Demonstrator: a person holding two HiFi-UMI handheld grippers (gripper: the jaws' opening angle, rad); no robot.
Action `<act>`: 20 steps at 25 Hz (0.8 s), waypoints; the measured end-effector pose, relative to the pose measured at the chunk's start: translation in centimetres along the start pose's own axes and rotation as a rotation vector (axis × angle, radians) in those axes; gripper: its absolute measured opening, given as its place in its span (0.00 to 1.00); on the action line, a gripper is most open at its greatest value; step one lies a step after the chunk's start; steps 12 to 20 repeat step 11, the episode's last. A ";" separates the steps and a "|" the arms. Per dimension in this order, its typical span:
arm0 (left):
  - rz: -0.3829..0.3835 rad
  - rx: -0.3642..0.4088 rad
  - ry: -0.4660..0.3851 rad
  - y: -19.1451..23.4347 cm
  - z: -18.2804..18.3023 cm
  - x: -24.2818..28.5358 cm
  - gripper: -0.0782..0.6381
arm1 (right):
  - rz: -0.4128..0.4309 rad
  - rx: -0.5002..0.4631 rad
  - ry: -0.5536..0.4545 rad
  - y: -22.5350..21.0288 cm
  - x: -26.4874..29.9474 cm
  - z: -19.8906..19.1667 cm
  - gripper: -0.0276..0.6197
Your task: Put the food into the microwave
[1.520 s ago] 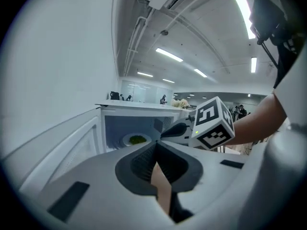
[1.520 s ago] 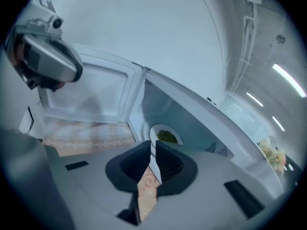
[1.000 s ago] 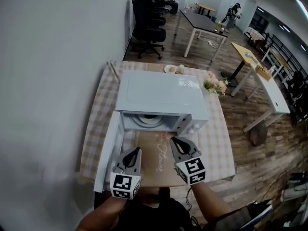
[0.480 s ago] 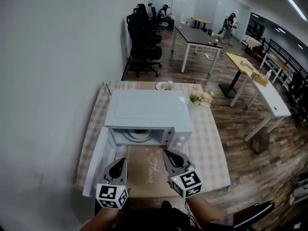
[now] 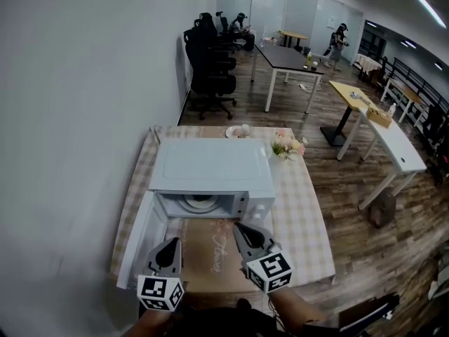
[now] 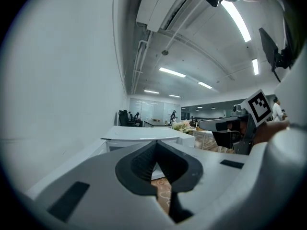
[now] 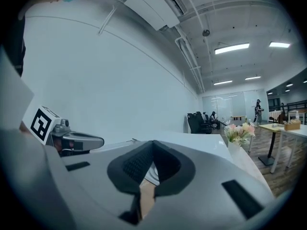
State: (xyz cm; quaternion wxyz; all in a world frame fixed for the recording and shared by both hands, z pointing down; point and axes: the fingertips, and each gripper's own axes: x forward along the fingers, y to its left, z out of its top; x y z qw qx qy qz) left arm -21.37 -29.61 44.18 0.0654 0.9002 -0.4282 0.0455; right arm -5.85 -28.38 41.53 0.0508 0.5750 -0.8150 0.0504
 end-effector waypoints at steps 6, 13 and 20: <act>-0.007 0.002 -0.004 -0.1 0.3 0.0 0.12 | -0.011 0.018 -0.009 0.1 -0.3 0.3 0.05; 0.000 0.007 0.006 0.5 -0.2 0.0 0.12 | -0.024 0.034 0.000 -0.1 -0.2 -0.2 0.05; 0.000 0.007 0.006 0.5 -0.2 0.0 0.12 | -0.024 0.034 0.000 -0.1 -0.2 -0.2 0.05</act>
